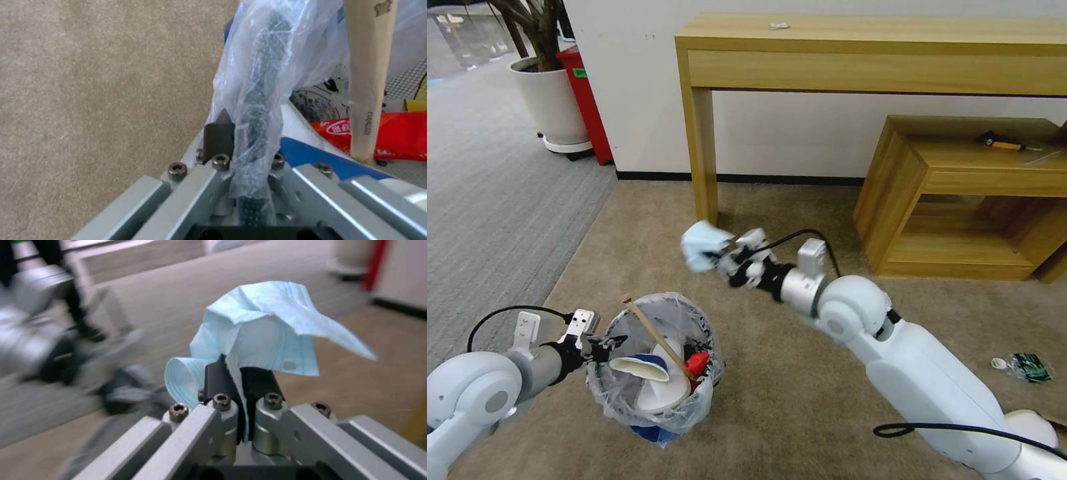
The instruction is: Pick up the trash bin and place the garbage on the floor into it.
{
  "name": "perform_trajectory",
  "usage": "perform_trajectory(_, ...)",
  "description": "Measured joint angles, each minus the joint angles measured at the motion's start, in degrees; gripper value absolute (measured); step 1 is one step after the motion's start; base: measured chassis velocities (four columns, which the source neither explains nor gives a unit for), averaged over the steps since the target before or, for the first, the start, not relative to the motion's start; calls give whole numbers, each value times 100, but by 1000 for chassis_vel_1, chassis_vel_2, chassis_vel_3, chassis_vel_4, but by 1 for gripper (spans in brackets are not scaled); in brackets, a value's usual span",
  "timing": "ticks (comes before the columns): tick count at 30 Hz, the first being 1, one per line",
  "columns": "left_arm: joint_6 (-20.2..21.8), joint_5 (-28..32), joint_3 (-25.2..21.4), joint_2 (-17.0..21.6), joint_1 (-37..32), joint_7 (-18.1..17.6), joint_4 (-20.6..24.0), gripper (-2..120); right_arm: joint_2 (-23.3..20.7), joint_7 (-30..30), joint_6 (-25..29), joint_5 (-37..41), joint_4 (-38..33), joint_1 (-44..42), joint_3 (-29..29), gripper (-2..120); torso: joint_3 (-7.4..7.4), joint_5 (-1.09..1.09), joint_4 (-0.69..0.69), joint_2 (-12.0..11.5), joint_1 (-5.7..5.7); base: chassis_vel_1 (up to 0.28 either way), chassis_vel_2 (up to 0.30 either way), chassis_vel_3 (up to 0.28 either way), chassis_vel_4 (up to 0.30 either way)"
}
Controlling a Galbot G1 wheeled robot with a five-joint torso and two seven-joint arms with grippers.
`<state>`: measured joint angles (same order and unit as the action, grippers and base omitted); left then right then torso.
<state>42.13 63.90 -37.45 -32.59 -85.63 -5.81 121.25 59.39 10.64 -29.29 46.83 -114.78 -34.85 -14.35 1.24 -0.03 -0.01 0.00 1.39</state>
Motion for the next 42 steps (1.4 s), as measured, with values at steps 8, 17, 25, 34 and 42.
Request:
perform_trajectory(8,0,45,118,53,87,-34,-10,0,93,-1,-250,62,-62,221,-802,0,0,0,1,0,0,0,0,0,0)
perform_trajectory(17,0,56,69,37,71,-28,18,0,253,-375,-335,-301,274,135,-1111,15,0,0,1,0,0,0,0,0,0)
perform_trajectory(25,0,66,-14,36,31,-7,46,0,353,-505,-334,-265,381,133,-1010,43,0,1,1,0,0,0,0,0,0)
perform_trajectory(34,0,72,-47,27,-16,-2,69,0,405,-614,-305,-253,389,113,-921,72,0,1,1,0,0,0,0,0,0)
perform_trajectory(42,0,101,-131,3,-29,-2,50,0,294,-625,-311,-139,229,115,-845,96,0,1,0,0,0,0,0,0,0)
